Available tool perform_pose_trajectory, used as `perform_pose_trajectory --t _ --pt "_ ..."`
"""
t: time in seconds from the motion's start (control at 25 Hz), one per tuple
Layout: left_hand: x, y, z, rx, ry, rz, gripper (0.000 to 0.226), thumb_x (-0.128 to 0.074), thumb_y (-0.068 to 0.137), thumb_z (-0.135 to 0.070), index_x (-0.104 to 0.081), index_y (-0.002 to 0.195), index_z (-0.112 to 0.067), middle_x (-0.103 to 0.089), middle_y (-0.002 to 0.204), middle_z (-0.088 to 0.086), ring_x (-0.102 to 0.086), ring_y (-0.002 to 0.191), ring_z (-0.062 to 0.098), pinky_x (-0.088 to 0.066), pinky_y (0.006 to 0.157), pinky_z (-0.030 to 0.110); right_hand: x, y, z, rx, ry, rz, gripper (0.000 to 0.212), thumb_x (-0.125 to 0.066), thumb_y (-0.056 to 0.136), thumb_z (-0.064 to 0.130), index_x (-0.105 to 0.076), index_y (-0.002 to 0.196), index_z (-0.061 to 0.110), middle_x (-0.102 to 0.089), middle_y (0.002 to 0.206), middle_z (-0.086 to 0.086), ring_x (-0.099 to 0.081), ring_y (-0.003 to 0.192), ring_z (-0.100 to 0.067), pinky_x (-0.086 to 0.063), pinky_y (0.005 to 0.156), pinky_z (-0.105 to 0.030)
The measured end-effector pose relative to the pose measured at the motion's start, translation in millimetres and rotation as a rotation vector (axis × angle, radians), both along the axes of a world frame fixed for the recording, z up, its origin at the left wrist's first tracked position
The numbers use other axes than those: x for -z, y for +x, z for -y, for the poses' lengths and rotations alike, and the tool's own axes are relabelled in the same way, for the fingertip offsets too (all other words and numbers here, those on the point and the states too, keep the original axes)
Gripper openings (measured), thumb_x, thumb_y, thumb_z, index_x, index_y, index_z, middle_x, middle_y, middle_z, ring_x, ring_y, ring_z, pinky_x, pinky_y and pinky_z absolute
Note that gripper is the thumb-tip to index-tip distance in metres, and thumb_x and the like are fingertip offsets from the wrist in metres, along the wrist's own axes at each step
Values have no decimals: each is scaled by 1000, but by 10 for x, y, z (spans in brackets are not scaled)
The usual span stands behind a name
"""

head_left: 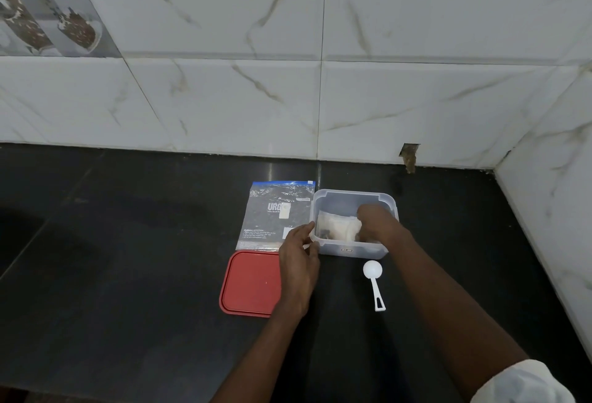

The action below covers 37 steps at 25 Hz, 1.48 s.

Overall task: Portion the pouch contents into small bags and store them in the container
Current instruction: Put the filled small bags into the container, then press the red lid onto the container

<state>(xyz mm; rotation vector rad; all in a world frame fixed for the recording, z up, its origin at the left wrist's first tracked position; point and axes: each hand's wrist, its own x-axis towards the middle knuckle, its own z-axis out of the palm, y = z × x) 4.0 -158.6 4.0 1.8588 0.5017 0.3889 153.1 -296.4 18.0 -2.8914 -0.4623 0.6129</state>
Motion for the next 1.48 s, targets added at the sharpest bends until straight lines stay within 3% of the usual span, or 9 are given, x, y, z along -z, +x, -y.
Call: perform_pose_trajectory --t 0.24,0.36,0.48,0.68,0.92,1.04,1.2,1.28,1.48 --pt "51 -285 -660 -319 251 -232 29 -55 86 5 -75 106 -2 -72 105 18 -68 98 34 -51 84 32 -602 -660 -3 434 884 -138 17 -61 91 8 -65 80 -5 -67 69 -21 -63 49 -27 -53 47 -33" --pt "252 -481 -1087 -346 351 -503 25 -52 82 3 -75 94 4 -70 91 25 -67 87 44 -57 77 45 -364 -1165 -133 369 743 -419 20 -61 94 15 -65 82 -1 -70 71 -20 -69 57 -29 -55 50 -33" --pt "285 -540 -1162 -324 293 -605 23 -51 87 1 -72 95 9 -69 98 30 -65 94 46 -54 82 46 133 -1415 -435 312 454 -250 18 -63 89 24 -65 89 6 -69 87 -12 -68 83 -27 -57 75 -38" --pt "118 -600 -1205 -319 164 -601 26 -53 94 -5 -72 94 12 -71 101 33 -67 99 45 -51 82 41 254 -1513 -713 416 521 -159 15 -60 89 23 -62 95 9 -67 100 -8 -63 97 -25 -52 86 -40" --pt "-852 -533 -1138 -480 64 -237 49 -50 101 -44 -67 74 -7 -66 78 18 -61 79 30 -41 73 36 -540 -1410 -691 363 705 205 24 -54 94 33 -68 103 15 -70 96 -4 -64 92 -24 -50 81 -37" --pt "-1150 -205 -888 -443 -186 49 52 -45 95 -59 -61 65 -20 -64 69 7 -58 68 20 -52 71 41 -1124 -1211 -449 496 944 406 25 -56 95 38 -70 97 18 -68 83 6 -62 77 -12 -44 70 -17" --pt "-1095 318 -447 -307 -501 208 34 -68 93 -28 -73 62 -15 -60 59 -1 -57 63 13 -57 70 31 -1182 -886 19 672 1041 569 23 -61 92 31 -67 77 15 -66 68 5 -61 65 -10 -45 65 -17" --pt "-975 490 -244 -241 -422 98 11 -71 83 -8 -79 77 -10 -67 65 -3 -61 64 11 -56 73 33 -962 -749 207 770 1029 537 8 -64 84 15 -70 80 12 -69 73 1 -65 71 -14 -51 71 -27" --pt "-637 485 40 -218 -81 -116 29 -59 85 7 -77 106 -1 -76 92 7 -66 78 13 -50 76 22 -365 -723 394 703 932 524 25 -61 79 -3 -71 98 8 -70 91 -5 -67 83 -19 -52 78 -27"
